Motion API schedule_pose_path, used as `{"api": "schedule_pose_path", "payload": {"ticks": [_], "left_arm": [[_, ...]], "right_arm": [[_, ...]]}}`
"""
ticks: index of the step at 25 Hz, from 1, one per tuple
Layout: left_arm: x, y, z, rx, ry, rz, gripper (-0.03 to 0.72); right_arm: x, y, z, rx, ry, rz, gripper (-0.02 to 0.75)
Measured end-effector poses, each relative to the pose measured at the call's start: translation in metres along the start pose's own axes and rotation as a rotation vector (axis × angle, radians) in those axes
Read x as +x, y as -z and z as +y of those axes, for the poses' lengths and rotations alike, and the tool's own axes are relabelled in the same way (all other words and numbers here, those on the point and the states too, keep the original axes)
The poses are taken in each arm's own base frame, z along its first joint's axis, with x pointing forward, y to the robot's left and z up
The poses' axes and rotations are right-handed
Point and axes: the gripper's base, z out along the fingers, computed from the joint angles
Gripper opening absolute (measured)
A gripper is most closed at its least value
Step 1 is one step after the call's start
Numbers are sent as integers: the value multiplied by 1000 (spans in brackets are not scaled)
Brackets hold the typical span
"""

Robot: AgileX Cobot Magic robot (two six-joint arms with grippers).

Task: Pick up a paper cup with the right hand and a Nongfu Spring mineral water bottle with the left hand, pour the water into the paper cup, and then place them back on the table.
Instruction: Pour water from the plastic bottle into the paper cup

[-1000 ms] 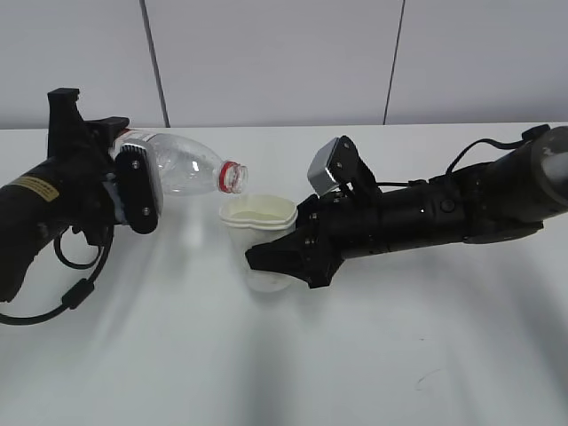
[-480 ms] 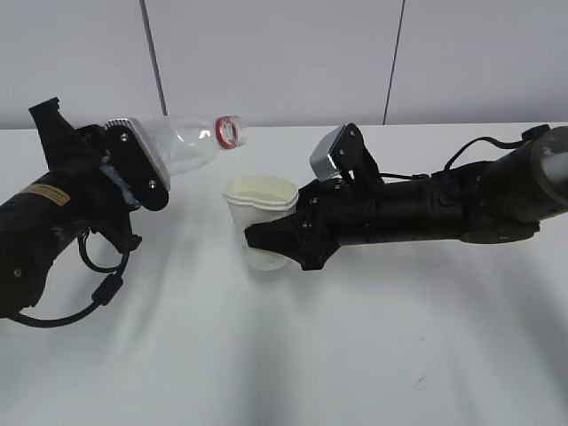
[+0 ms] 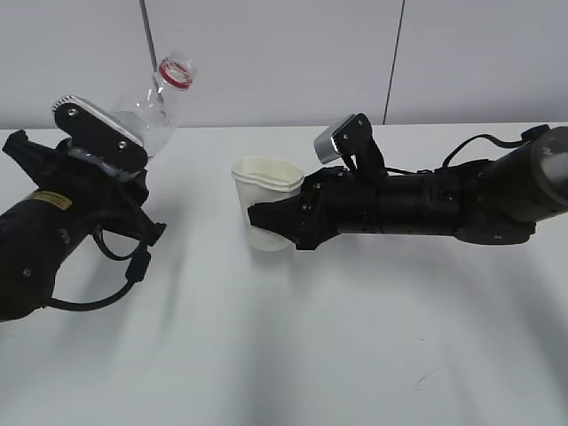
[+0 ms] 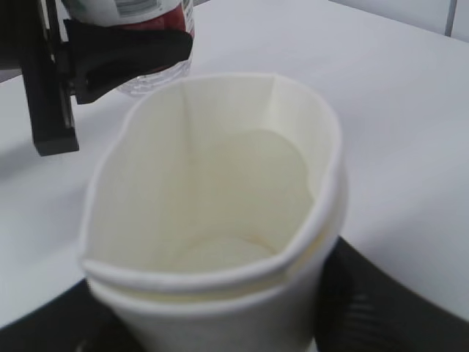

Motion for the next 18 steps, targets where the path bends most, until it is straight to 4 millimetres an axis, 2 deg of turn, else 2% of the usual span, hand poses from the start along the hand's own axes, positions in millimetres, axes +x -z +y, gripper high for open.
{"api": "schedule_pose_path", "payload": {"ticks": [14,18], "left_arm": [[3,0,-3,22,526,41,366],[3,-1,-5,31,612,20,366]], "right_arm": [[-1,0,-7,78,-57,-11,426],[-3,1,-11,117,-91,-42,426]]}}
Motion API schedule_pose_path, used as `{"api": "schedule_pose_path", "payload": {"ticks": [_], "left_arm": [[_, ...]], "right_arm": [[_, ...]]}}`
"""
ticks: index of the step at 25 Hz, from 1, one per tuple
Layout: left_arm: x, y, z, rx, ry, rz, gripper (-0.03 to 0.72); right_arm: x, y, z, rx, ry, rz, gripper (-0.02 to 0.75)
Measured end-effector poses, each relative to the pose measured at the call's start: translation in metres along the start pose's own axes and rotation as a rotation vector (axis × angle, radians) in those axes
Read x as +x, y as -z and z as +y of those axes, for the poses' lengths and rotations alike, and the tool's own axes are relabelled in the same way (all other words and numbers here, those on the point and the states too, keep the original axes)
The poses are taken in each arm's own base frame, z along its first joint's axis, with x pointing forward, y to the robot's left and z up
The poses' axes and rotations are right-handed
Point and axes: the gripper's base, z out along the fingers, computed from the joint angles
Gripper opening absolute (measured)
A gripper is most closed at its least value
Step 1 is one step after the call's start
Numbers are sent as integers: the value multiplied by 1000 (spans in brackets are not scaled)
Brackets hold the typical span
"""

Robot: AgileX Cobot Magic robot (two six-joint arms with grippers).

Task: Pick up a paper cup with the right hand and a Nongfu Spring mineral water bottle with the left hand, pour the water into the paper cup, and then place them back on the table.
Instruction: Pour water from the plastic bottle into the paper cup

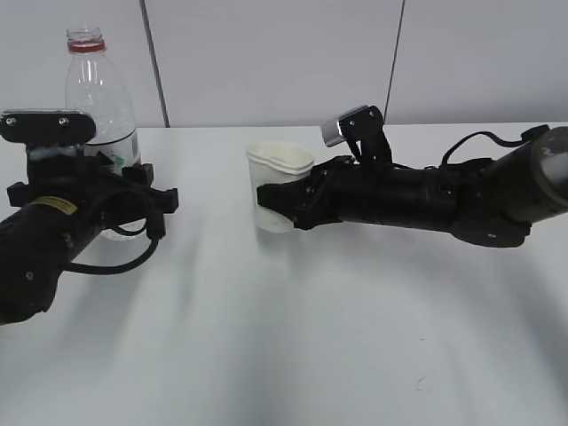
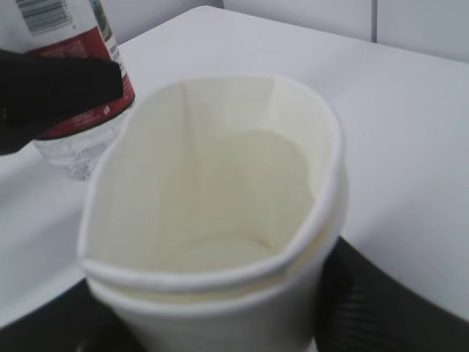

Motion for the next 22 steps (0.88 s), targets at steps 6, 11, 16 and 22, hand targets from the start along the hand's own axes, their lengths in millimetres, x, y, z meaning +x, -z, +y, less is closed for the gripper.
{"api": "schedule_pose_path", "payload": {"ticks": [6,11,16,22], "left_arm": [[15,-8,-2,14,-28,-33,366],[23,-12,-4,32,-67,-59,366],[21,-13,-7,69,-93,-85,366],[27,-27,-4,91,-126,-87,366]], "right_arm": [[-6,1,-8,89,-14,-63,426],[-6,3,-22,240,-34,-73,426],[-4,7,-34,381,-71,-56,426],[0,11,-46,516,-106,-53,426]]}}
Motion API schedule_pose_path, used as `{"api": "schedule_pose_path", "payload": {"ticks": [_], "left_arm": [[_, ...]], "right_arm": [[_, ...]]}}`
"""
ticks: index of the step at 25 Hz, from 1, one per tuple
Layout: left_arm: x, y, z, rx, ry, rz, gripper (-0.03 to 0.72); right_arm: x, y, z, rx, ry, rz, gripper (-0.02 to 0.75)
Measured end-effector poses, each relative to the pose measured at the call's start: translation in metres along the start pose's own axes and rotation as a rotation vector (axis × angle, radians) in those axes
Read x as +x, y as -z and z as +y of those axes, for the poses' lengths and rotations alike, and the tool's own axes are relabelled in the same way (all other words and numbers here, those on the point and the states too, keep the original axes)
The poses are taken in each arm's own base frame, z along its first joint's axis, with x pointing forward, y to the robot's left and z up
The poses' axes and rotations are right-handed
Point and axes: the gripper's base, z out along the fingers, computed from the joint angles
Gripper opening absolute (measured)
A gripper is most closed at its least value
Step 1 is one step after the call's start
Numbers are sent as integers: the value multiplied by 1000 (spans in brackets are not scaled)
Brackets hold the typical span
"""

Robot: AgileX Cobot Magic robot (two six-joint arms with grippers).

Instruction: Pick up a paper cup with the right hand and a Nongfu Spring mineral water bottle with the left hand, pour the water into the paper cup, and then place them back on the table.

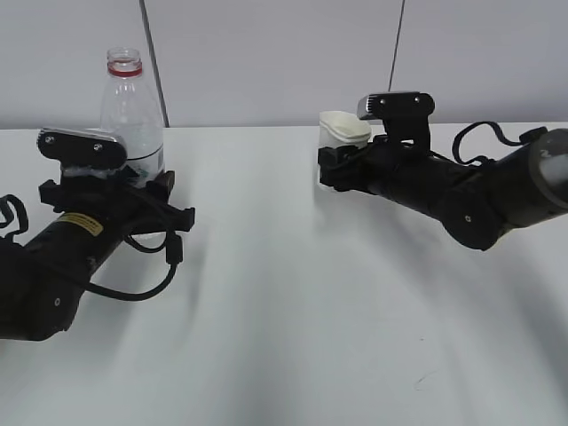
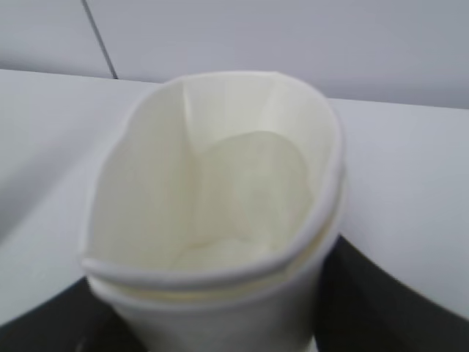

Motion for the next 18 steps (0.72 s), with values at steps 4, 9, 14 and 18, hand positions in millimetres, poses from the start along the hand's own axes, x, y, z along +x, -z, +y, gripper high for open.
{"api": "schedule_pose_path", "payload": {"ticks": [4,9,14,18], "left_arm": [[4,-9,1,7,-11,1,366],[11,-21,17,-25,-17,3,366],[18,-23,22,-35,-22,21,366],[18,-23,21,-16,-32,19,366]], "right_arm": [[8,-2,-3,26,20,22,426],[9,-3,-5,42,50,29,426],[12,-5,-9,83,56,6,426],[19,-8,-13,108,40,-16,426]]}}
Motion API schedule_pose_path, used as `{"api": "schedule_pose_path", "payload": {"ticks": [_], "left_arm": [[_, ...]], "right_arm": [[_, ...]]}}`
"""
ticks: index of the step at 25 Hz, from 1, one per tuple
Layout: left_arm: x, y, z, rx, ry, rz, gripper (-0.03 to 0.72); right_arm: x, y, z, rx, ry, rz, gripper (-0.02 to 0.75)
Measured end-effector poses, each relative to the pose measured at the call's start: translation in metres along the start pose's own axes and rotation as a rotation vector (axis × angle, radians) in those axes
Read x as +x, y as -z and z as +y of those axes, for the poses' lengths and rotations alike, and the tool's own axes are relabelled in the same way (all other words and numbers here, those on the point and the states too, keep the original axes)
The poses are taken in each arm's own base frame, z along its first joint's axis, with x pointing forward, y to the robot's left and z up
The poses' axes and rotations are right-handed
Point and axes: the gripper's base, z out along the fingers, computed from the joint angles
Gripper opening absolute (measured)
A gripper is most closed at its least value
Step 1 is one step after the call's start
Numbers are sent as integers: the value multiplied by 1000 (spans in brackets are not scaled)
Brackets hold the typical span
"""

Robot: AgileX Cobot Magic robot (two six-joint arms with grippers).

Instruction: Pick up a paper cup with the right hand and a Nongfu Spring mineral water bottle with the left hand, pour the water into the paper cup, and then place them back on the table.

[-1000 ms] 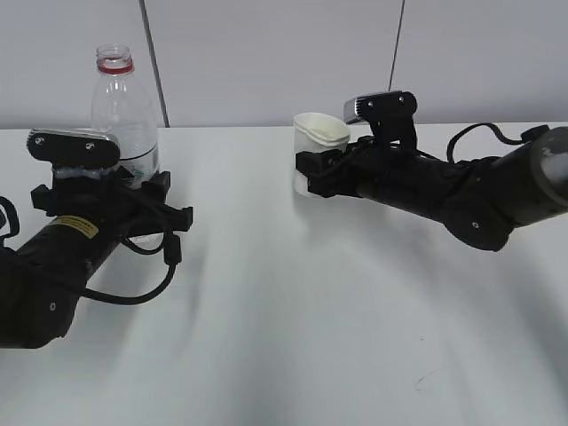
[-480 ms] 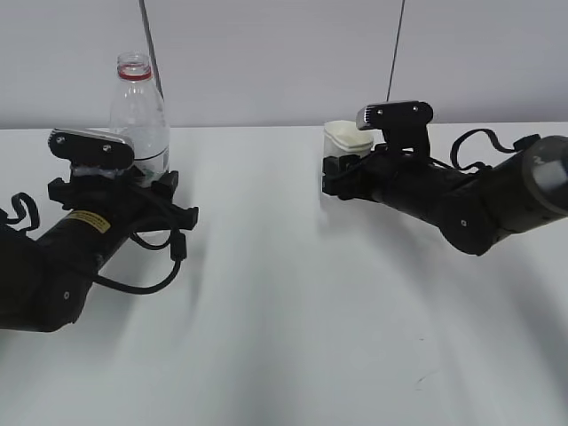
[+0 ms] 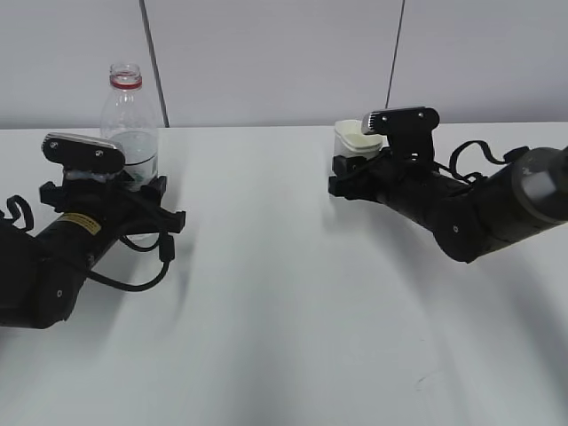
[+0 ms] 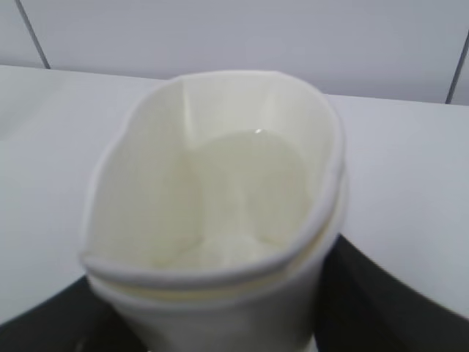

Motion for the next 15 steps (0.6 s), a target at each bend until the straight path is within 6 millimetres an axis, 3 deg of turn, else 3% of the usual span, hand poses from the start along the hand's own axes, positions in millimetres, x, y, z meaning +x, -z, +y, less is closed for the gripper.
{"api": "schedule_pose_path", "payload": {"ticks": [7,15], "left_arm": [[1,0,0,-1,-3,-14,366],[11,-3,-1,11,-16,2,366]], "right_arm": [[22,-7,-5,33,-31,4,426],[35,-11,-7,43,-39,-40,425]]}}
